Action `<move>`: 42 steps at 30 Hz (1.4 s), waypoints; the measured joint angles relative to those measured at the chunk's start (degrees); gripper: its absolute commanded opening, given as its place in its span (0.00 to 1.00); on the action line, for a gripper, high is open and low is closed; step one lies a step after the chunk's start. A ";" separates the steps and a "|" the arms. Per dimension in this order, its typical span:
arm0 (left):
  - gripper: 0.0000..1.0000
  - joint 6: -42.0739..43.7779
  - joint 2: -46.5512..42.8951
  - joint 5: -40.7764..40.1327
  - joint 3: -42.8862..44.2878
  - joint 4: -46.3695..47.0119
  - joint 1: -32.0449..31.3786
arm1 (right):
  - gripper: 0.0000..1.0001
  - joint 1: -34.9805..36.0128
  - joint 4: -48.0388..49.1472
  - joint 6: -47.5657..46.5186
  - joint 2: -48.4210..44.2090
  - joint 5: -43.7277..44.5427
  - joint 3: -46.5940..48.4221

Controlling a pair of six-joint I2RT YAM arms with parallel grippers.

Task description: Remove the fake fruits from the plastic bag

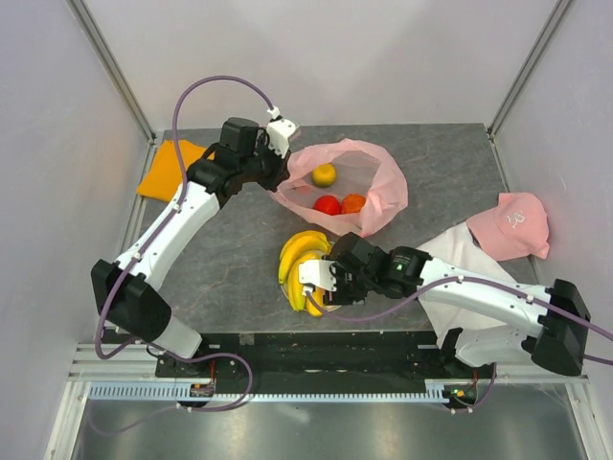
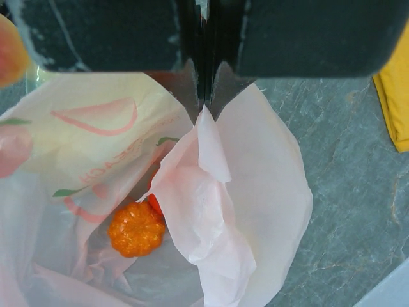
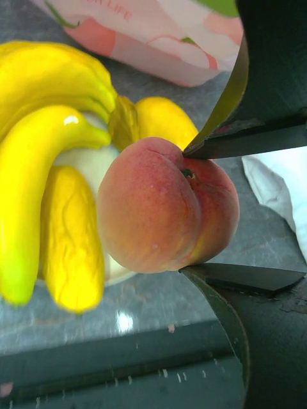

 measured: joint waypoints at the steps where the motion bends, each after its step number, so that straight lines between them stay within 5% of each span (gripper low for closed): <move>1: 0.02 0.00 -0.81 0.22 -0.44 0.04 0.00 | 0.30 0.00 1.11 -0.26 0.98 1.53 -0.24; 29: 0.02 0.00 -5.05 3.08 -4.15 0.42 0.02 | 0.34 1.01 13.77 -5.44 12.46 12.76 -4.24; 35: 0.02 -0.02 -5.05 4.20 -4.15 0.44 0.00 | 0.43 1.05 15.47 -5.40 13.22 13.60 -4.48; 42: 0.02 -0.04 -5.05 4.63 -4.15 0.46 0.00 | 0.72 1.75 16.33 -5.33 14.58 14.56 -4.48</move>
